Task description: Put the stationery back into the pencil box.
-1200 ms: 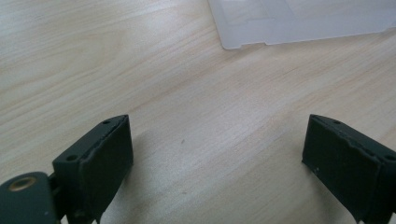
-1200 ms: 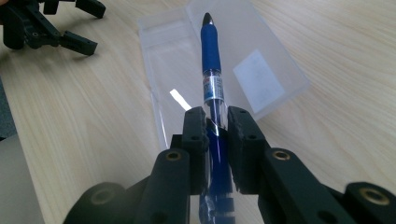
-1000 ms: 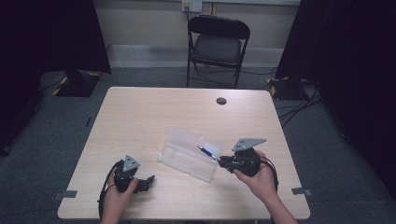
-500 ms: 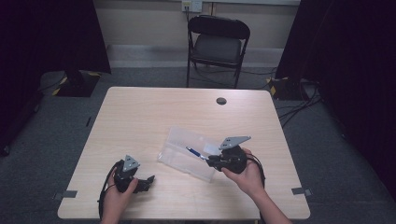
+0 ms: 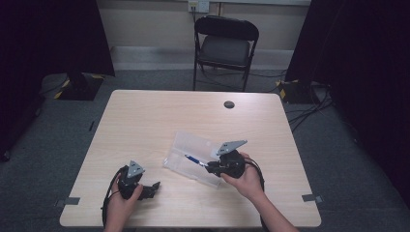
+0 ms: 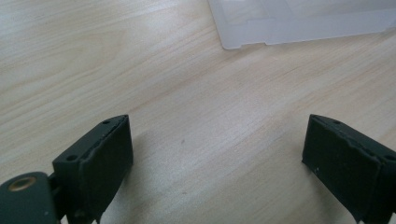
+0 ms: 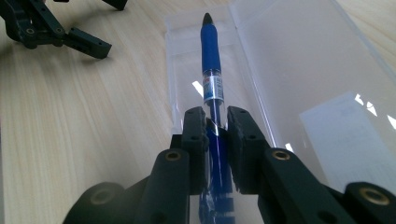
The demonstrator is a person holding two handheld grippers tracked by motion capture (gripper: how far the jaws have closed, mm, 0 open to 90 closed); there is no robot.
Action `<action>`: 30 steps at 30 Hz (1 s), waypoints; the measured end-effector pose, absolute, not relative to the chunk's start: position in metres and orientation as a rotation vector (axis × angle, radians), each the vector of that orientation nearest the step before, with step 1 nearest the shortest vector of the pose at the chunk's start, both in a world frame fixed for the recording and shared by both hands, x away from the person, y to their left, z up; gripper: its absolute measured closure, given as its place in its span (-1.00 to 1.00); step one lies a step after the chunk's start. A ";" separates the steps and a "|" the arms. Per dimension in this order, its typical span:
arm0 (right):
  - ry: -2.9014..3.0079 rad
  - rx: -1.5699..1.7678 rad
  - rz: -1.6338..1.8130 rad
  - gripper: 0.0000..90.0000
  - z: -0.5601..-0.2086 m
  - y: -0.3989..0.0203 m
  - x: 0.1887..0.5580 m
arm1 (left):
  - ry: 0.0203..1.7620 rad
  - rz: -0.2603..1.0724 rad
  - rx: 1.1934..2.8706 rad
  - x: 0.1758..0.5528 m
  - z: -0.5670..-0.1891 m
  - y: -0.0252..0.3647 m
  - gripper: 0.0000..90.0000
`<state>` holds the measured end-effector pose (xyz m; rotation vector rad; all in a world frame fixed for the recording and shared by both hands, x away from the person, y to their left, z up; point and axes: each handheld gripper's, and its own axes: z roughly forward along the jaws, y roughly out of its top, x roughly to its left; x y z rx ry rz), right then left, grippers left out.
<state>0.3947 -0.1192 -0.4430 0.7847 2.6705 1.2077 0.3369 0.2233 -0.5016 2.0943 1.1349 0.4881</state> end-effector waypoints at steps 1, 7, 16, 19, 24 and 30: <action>2.675 0.782 1.208 0.72 -0.446 -0.116 0.396 | 1.130 0.490 2.101 0.337 -0.501 0.224 -0.82; 2.695 0.754 1.199 0.72 -0.453 -0.105 0.399 | 1.131 0.490 2.097 0.337 -0.502 0.224 -0.82; 2.708 0.761 1.193 0.72 -0.465 -0.101 0.402 | 1.131 0.490 2.096 0.337 -0.502 0.224 -0.82; 2.718 0.754 1.169 0.72 -0.469 -0.099 0.402 | 1.130 0.491 2.099 0.337 -0.501 0.224 -0.82; 2.723 0.753 1.166 0.72 -0.470 -0.099 0.402 | 1.129 0.491 2.100 0.337 -0.501 0.224 -0.82; 2.725 0.746 1.142 0.72 -0.475 -0.099 0.403 | 1.130 0.491 2.097 0.337 -0.502 0.224 -0.82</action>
